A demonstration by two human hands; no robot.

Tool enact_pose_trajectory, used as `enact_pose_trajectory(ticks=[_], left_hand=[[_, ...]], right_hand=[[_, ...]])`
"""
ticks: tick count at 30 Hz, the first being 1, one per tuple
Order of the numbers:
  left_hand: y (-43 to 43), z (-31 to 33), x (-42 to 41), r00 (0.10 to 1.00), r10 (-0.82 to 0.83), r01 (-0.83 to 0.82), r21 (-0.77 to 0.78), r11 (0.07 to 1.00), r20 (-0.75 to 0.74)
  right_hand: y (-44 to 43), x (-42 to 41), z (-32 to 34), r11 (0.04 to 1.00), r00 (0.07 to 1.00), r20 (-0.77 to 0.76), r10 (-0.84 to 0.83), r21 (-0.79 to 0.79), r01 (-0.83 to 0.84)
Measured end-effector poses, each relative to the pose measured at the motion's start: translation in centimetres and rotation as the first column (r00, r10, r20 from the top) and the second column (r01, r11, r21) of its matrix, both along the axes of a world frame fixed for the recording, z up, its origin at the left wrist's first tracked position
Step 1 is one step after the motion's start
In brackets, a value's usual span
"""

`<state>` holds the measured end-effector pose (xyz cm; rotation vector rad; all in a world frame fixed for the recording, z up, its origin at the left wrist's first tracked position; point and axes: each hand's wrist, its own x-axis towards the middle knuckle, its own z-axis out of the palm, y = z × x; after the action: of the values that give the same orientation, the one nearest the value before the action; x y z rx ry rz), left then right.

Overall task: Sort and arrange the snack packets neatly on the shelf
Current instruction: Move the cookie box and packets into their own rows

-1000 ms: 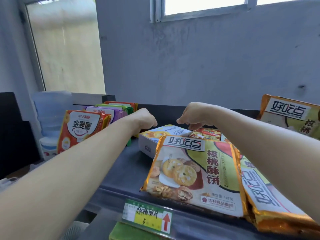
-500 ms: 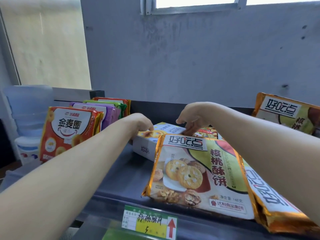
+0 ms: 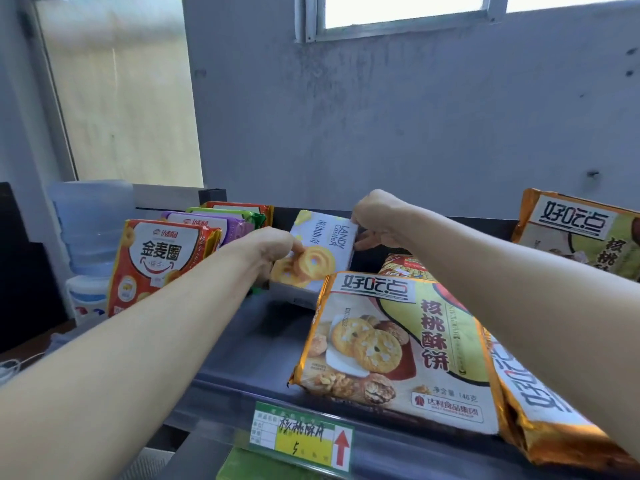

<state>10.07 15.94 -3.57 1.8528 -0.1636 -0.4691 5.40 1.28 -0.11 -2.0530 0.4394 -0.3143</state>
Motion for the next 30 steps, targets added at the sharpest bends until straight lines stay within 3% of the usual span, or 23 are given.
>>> enact_pose_trajectory(ticks=[6,11,14,18,25,30], left_hand=[[0.9,0.8,-0.3,0.975,0.089,-0.023,-0.308,0.951,0.202],[1.5,3.6,-1.7,0.962,0.128,0.013,-0.509,0.861,0.241],[1.0,4.6,-2.5,0.97,0.089,0.061,-0.577,0.814,0.228],[-0.7,4.8,-3.9,0.974,-0.033,0.173,-0.637,0.752,0.226],[-5.0,4.2,-6.7,0.89,-0.339,0.455,-0.647,0.612,0.305],[-7.6,4.1,-8.4,0.832,-0.469,0.538,-0.63,0.559,0.295]], right_hand=[[0.6,-0.5,1.5,0.994,0.962,0.274,0.018,0.103,-0.048],[0.5,-2.5,3.9,0.945,0.855,0.518,0.024,0.266,-0.188],[-0.4,-3.9,4.5,0.979,0.872,0.487,0.038,0.157,-0.131],[-2.3,-6.5,4.3,0.998,0.951,0.303,0.062,-0.012,-0.061],[-5.7,-12.4,4.4,0.99,0.959,0.281,0.047,0.114,-0.082],[-7.2,-17.0,4.8,0.994,0.944,0.324,-0.061,0.102,0.029]])
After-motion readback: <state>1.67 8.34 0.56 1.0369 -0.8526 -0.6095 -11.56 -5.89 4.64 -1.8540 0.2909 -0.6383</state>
